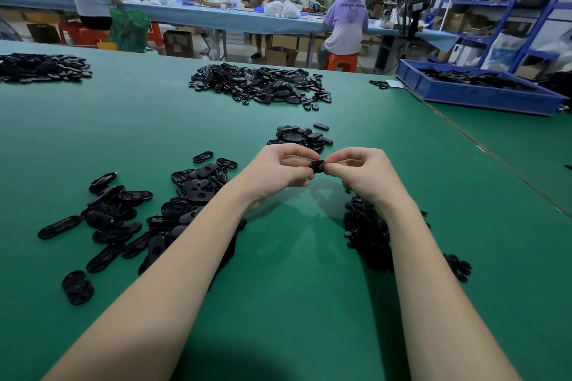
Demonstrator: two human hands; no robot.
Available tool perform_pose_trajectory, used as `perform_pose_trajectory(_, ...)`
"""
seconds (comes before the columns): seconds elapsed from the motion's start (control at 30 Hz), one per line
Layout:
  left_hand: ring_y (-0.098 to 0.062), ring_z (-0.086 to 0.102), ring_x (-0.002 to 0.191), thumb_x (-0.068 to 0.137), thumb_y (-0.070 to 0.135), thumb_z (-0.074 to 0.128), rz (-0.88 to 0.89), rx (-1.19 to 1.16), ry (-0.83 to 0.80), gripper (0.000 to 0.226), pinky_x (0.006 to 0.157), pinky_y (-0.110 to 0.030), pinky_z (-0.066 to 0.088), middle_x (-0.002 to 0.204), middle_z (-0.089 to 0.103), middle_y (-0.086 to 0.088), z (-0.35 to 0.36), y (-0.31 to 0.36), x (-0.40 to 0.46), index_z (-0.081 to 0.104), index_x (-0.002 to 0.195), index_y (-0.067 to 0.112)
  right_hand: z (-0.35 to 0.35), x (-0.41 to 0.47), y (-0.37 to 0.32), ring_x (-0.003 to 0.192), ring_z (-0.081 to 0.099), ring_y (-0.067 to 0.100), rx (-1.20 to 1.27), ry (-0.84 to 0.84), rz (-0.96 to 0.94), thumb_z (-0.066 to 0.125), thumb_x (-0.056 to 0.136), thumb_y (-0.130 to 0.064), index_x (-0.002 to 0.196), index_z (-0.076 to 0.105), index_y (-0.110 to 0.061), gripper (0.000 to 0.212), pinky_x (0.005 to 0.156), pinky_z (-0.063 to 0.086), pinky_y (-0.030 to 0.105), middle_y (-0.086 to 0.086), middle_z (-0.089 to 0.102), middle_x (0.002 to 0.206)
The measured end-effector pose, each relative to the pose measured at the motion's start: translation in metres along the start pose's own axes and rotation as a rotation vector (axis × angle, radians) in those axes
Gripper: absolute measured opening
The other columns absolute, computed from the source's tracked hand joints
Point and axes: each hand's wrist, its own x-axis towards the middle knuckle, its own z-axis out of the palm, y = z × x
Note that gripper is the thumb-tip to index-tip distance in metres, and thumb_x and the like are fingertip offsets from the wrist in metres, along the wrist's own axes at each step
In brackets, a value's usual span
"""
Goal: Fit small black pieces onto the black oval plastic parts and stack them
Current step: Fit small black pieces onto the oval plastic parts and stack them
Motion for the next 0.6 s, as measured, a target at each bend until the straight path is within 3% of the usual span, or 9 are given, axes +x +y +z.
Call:
perform_pose_trajectory(0.3,-0.015,0.07,0.083,0.087,-0.01,0.068,0.01,0.001,0.003,0.027,0.078,-0.022,0.058,0.103,0.072,-0.017,0.0004,0.0003,-0.0011,0.071,0.11,0.003,0.0032,0.0003,-0.0007,0.051,0.048,0.005,0.03,-0.004,0.033,0.08,0.083,-0.02,0.079,0.078,-0.022,0.006,0.063,0.043,0.025,-0.005,0.071,0.071)
perform_pose_trajectory(0.6,-0.019,0.071,0.078,0.089,-0.008,0.067,-0.013,-0.036,0.0,0.028,0.08,-0.024,0.059,0.092,0.077,-0.008,-0.0008,0.0031,-0.0024,0.066,0.112,0.008,0.0038,0.0008,0.0004,0.046,0.046,0.005,0.085,-0.009,0.072,0.08,0.084,-0.017,0.077,0.077,-0.023,0.009,0.047,0.037,0.015,-0.007,0.069,0.068)
